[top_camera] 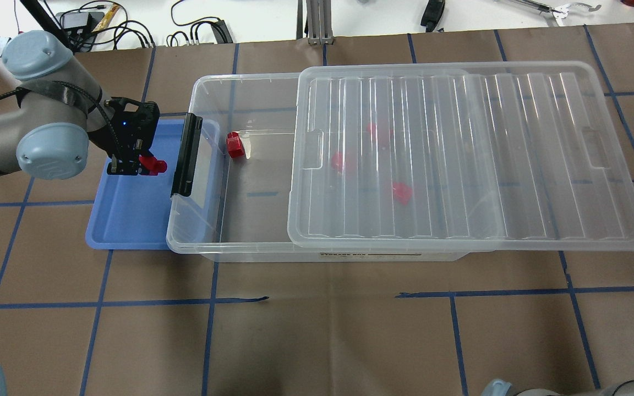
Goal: Place red block in blue tray from box
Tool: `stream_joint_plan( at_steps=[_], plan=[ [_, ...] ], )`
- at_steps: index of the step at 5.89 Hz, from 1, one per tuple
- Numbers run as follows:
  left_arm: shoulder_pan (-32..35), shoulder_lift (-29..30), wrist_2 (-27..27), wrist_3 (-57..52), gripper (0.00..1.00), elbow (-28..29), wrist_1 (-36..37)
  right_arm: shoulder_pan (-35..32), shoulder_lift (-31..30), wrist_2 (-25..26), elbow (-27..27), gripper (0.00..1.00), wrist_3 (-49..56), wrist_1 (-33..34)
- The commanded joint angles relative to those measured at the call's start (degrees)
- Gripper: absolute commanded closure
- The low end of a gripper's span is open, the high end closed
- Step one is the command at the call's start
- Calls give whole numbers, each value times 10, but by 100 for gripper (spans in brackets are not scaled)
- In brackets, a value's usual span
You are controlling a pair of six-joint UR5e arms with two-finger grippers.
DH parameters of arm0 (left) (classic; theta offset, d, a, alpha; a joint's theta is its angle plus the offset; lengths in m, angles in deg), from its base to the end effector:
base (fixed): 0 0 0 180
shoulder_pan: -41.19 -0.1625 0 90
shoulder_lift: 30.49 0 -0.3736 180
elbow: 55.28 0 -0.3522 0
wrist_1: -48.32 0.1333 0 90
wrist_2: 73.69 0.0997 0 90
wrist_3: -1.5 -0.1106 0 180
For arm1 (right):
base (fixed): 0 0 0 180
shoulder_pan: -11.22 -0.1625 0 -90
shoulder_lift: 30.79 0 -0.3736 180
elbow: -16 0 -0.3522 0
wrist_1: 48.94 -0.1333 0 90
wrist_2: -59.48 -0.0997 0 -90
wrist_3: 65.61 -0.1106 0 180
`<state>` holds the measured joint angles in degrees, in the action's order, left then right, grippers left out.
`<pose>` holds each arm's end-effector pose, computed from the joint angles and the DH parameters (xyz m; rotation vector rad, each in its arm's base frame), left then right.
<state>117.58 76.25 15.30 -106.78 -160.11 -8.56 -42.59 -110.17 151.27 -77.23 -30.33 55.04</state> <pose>-0.0114 -0.5278 0.2280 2.2990 2.1184 -0.0446 -0.1968 -0.4889 0.3351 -0.0248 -3.1147 -0.0256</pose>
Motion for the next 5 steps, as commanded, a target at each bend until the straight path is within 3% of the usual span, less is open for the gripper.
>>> stream_joint_plan(
  at_steps=[1,5],
  plan=[
    [-1,24,0,0,81,-5,21,6,-4,9,-45,0,-19,34],
    [-1,58,0,0,77,-5,50,-14,-16,-2,-73,0,-21,36]
  ],
)
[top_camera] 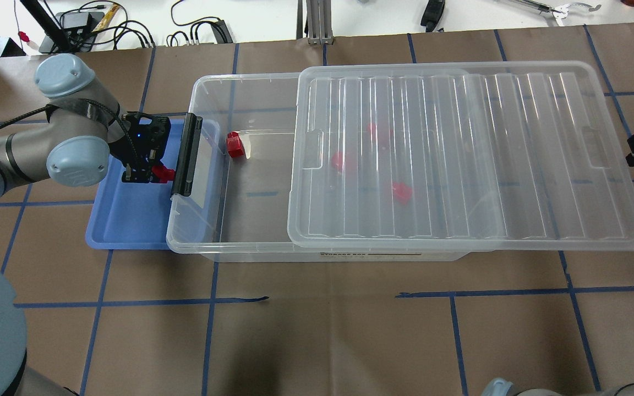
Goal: Place red block in blue tray from box
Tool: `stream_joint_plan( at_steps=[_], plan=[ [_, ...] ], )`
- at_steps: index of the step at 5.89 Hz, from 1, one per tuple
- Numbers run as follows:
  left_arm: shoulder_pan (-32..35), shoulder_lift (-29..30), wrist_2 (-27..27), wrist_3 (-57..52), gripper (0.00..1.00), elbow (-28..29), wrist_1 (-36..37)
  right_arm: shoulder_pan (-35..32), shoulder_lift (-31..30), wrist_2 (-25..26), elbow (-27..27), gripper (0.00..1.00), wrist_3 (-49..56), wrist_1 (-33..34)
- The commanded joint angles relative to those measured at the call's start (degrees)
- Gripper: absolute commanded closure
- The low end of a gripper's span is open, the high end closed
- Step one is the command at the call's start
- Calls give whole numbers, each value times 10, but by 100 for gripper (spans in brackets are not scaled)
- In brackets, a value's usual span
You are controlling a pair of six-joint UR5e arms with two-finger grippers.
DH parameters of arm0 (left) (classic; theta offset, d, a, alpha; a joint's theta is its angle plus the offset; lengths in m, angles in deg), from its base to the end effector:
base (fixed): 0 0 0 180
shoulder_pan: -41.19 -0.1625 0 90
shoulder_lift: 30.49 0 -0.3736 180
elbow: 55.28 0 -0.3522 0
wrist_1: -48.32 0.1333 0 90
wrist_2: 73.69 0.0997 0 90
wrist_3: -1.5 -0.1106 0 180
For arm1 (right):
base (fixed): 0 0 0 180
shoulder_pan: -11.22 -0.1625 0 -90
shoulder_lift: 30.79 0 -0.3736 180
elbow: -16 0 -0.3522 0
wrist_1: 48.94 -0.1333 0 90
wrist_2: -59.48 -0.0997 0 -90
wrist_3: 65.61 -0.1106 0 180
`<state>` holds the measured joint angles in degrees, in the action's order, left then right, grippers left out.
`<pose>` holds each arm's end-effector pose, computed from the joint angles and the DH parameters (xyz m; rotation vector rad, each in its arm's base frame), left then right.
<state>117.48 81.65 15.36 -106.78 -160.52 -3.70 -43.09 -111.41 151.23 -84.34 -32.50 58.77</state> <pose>-0.0077 -0.5387 0.1852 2.3074 2.1301 -0.0307 -0.1793 -0.4723 0.2983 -0.0697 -3.1346 -0.0724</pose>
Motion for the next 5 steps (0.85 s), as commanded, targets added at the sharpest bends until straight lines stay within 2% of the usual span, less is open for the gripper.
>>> stream_joint_plan(
  at_steps=[1,2,3,4,5],
  plan=[
    [0,6,0,0,70,0,4,-18,-3,-2,-2,0,0,-4],
    [-1,4,1,-1,10,1,3,-30,-3,-2,-2,0,0,-7],
    [-1,-1,2,3,2,4,0,-42,-3,-1,-3,0,0,-8],
    [2,-9,6,7,2,8,-11,-50,-3,-1,-6,0,-1,-8],
    [3,-33,7,13,3,24,-59,-54,-9,-3,-19,0,-1,-8]
  ],
)
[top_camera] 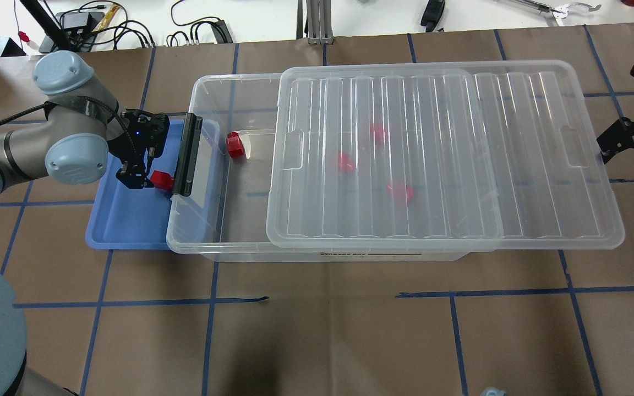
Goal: Place red block in blue tray from box
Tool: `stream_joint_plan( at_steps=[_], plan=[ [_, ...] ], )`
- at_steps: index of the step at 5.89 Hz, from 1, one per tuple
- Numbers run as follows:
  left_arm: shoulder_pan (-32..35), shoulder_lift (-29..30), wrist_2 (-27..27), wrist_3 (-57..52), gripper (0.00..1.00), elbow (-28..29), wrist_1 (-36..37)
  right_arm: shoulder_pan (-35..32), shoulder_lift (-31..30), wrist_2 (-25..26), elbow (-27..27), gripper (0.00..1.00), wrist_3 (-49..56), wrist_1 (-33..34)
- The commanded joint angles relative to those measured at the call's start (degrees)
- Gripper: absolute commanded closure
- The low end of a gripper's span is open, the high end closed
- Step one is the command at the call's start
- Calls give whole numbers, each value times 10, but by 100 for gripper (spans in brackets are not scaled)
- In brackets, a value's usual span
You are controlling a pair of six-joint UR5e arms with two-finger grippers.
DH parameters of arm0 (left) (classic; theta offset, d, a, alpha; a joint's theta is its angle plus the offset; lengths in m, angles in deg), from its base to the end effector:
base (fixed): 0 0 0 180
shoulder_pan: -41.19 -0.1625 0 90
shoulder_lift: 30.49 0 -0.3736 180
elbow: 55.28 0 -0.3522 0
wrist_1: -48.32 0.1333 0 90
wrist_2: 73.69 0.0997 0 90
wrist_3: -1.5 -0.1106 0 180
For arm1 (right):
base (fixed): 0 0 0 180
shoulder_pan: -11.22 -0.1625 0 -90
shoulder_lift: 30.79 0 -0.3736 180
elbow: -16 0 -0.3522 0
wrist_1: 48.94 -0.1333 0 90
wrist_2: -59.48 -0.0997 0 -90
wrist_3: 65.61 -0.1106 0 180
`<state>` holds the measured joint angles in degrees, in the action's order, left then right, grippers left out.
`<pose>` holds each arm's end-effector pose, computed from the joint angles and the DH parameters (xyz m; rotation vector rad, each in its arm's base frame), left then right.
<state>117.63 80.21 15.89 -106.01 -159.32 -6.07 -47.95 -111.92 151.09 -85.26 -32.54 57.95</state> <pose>-0.0078 -0.5397 0.2022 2.2897 2.1369 -0.0217 -0.1350 -0.4803 0.2944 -0.0625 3.1333 0.0985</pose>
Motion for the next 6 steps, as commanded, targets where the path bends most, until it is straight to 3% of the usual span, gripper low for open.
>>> stream_joint_plan(
  at_steps=[1,4,6],
  plan=[
    [6,-49,2,34,3,34,-101,-16,-20,-2,-23,0,-12,1],
    [27,-110,-1,132,3,129,-303,-62,-31,-4,-29,0,-51,1],
    [41,-126,1,141,3,210,-428,-90,-31,-4,-38,0,-72,2]
  ],
)
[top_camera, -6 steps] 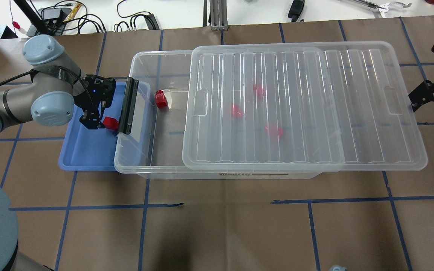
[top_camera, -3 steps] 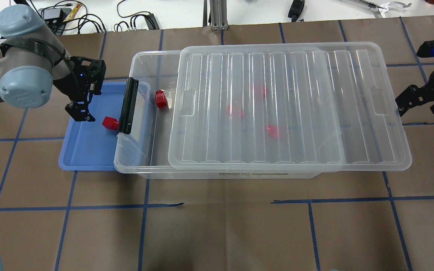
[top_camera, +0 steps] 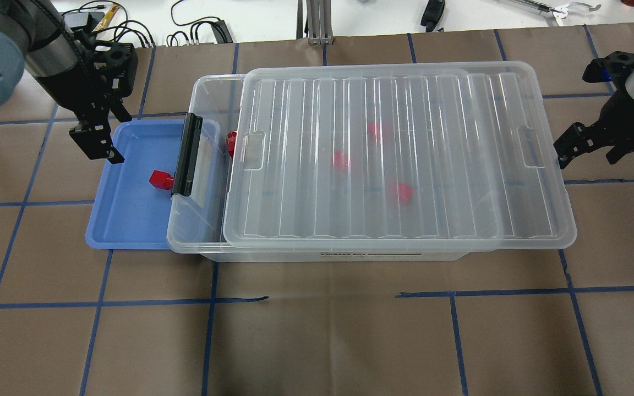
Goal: Place red block in blue tray from box
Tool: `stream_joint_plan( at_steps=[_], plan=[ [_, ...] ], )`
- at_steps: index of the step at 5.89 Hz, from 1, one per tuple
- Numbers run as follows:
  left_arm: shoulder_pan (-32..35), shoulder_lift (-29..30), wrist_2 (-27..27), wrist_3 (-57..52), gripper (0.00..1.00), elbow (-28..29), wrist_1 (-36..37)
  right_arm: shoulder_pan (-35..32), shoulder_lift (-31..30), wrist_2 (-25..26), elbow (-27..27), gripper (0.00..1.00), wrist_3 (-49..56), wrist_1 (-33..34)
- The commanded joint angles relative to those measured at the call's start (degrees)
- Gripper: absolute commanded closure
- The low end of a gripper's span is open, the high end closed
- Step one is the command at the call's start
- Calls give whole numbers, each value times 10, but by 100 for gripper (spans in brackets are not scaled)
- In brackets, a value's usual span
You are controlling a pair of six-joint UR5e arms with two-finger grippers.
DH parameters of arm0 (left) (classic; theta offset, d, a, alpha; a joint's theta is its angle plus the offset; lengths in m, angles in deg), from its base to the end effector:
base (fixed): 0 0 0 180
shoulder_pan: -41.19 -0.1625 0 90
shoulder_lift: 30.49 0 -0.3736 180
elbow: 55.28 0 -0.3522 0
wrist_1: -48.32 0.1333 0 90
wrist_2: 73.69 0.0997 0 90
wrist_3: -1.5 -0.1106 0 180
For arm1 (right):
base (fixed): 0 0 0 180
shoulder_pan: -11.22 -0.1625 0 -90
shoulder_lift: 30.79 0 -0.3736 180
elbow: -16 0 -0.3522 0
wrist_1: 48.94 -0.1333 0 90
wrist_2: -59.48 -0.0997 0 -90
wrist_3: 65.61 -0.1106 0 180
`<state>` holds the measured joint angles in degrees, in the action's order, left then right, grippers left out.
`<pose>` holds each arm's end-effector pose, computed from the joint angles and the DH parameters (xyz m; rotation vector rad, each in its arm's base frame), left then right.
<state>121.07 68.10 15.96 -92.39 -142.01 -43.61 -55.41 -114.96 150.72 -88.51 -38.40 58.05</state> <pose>-0.0455 -0.5073 0.3770 -2.0266 -2.2607 -0.1111 -0.0628 -0.4753 0.2955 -0.1060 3.1329 0.0974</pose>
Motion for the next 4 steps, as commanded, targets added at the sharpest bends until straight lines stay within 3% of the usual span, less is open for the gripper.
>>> stream_joint_plan(
  at_steps=[1,4],
  plan=[
    [15,-9,-2,-2,3,48,-68,-30,0,0,-6,0,-31,1],
    [26,-21,0,66,3,49,-92,-74,1,-16,-6,0,-72,0]
  ],
)
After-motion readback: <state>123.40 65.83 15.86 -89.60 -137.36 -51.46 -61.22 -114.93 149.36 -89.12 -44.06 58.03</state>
